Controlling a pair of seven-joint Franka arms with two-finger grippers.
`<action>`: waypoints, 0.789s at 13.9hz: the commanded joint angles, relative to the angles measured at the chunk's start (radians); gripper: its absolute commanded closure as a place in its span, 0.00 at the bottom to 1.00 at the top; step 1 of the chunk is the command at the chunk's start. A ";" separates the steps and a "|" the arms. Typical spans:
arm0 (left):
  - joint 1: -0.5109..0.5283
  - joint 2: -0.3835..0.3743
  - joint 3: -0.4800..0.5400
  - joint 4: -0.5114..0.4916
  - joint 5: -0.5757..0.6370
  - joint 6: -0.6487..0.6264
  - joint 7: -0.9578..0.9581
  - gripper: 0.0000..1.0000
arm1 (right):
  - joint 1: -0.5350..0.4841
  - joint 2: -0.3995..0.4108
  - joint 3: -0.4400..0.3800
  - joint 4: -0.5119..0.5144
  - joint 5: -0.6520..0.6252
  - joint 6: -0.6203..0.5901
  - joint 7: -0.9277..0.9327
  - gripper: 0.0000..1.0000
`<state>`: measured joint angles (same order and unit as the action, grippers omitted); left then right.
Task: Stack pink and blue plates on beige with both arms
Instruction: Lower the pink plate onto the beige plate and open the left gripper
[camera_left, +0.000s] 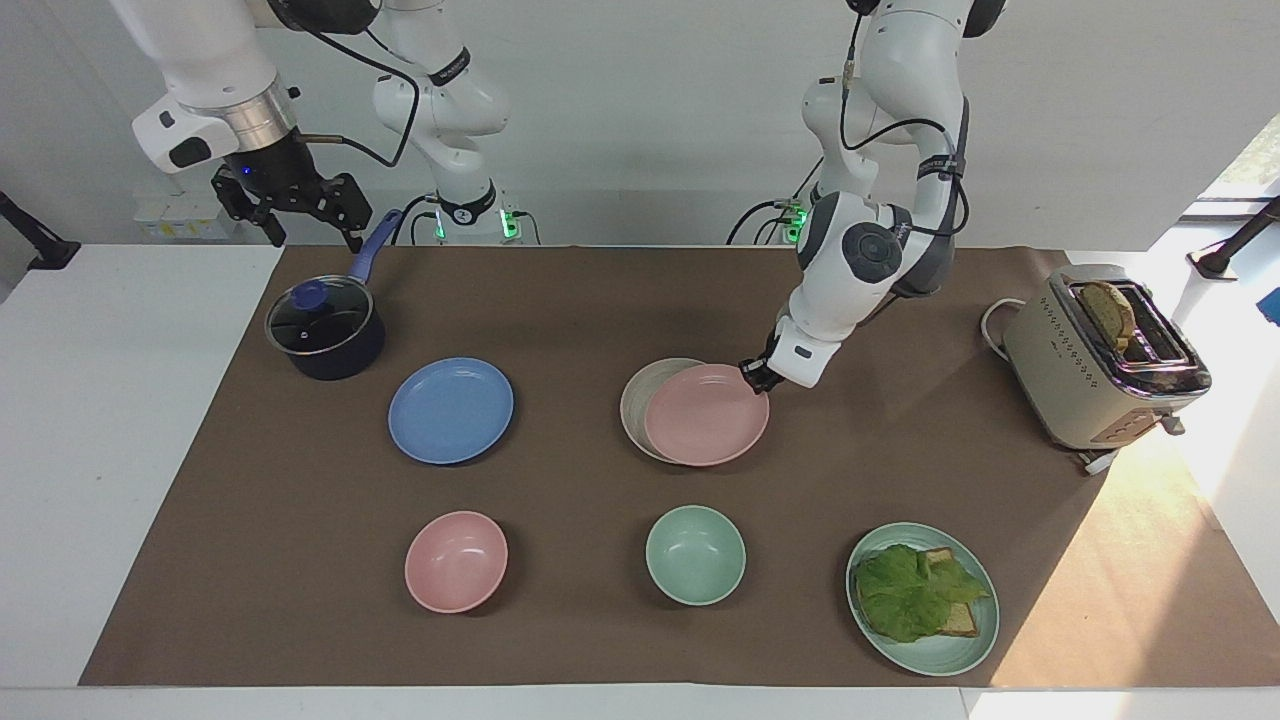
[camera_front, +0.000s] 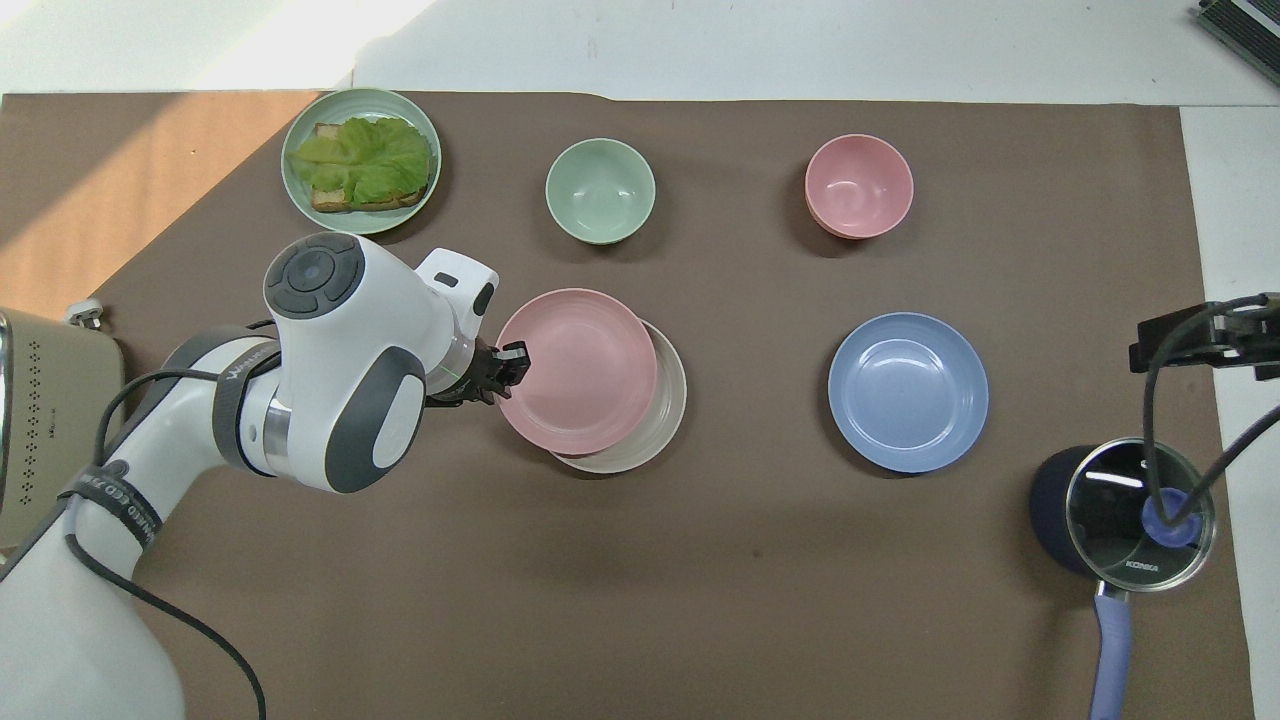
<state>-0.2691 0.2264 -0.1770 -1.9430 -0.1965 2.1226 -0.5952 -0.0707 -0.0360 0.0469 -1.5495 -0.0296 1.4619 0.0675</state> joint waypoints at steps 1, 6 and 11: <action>-0.007 -0.016 0.013 -0.016 -0.014 0.016 0.008 0.00 | -0.012 -0.042 0.004 -0.057 -0.006 0.034 -0.023 0.00; 0.042 -0.013 0.019 -0.010 0.002 0.002 0.012 0.00 | -0.012 -0.044 0.004 -0.063 -0.006 0.058 -0.026 0.00; 0.197 -0.033 0.024 0.024 0.072 -0.059 0.210 0.00 | -0.030 -0.048 -0.002 -0.188 0.020 0.222 -0.090 0.00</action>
<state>-0.1272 0.2177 -0.1501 -1.9309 -0.1547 2.1146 -0.4590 -0.0742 -0.0504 0.0434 -1.6356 -0.0274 1.5957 0.0402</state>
